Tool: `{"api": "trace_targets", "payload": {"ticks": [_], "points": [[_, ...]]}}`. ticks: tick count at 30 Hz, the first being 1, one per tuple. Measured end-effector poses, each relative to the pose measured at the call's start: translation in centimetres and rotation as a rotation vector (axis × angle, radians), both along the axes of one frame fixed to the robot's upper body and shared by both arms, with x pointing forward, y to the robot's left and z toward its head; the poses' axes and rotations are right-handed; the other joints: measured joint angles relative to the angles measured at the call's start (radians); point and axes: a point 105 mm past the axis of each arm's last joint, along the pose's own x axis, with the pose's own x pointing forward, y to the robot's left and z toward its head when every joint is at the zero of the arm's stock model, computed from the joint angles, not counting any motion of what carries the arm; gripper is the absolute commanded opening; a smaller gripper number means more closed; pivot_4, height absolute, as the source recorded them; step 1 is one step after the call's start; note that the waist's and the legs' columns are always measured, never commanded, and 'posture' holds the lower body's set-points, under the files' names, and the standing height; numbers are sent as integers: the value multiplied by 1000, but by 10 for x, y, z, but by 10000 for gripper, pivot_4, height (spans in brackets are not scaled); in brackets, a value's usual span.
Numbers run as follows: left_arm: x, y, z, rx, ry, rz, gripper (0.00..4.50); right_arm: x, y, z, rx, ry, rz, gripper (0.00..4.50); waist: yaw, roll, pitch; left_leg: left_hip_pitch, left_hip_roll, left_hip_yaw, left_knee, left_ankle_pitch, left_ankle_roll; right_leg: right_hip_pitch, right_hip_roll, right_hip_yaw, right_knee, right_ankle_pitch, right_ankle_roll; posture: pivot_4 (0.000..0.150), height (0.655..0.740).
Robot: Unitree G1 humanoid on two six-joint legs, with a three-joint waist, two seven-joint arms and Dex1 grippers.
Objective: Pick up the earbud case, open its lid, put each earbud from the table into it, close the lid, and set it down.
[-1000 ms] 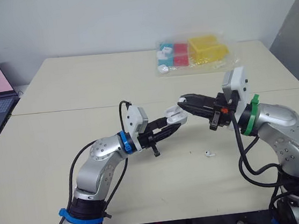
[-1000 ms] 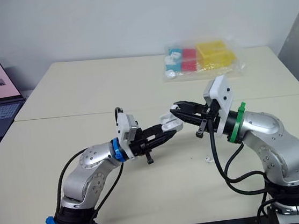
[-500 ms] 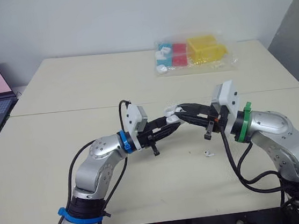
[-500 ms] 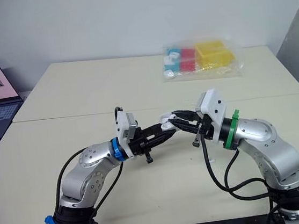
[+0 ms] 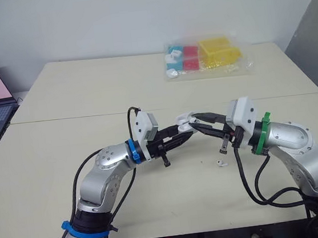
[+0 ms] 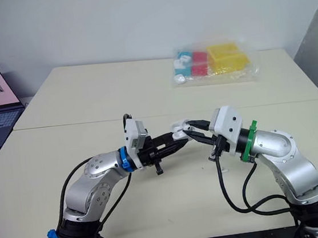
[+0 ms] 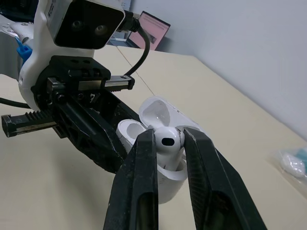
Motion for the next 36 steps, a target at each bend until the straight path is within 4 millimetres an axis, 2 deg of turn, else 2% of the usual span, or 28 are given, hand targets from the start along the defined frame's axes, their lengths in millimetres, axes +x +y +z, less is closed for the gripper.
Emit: {"api": "trace_targets", "payload": {"ticks": [1,7,15,22,27,31,36], "points": [[0,0,0,0,0,-2,7974,0,-1,0,7,15,1,11422,0,0,0,0,0,0,0,0,0,0,0,0,0,0,0,1500,7378],[2,2,2,-5,-8,16,7974,-2,0,-5,-14,55,11,32390,0,0,0,0,0,0,0,0,0,0,0,0,0,0,0,1500,7378],[2,2,2,-5,-12,17,7974,-10,-17,10,-27,109,3,32512,1,0,0,0,0,0,0,0,0,0,0,0,-1,0,0,1500,7378],[3,3,2,0,-23,26,7974,-12,-24,6,-88,150,-5,32512,2,0,0,-1,0,0,0,0,0,0,0,0,-1,0,0,1500,7378],[6,13,-4,51,-52,52,7974,-13,-53,-23,-365,275,-129,32512,2,0,0,-1,0,0,-1,0,0,0,-1,0,-3,0,0,1500,7378],[1,13,-14,92,-63,31,7974,-23,-55,-58,-535,471,-128,32512,1,0,0,-1,0,0,-1,0,0,-1,-1,-1,-3,0,0,1500,7378],[-2,12,-18,112,-71,9,7974,-18,-51,-75,-595,500,-145,32512,1,0,0,-1,0,0,-1,0,0,-1,-1,0,-3,0,0,1500,7378]]}}
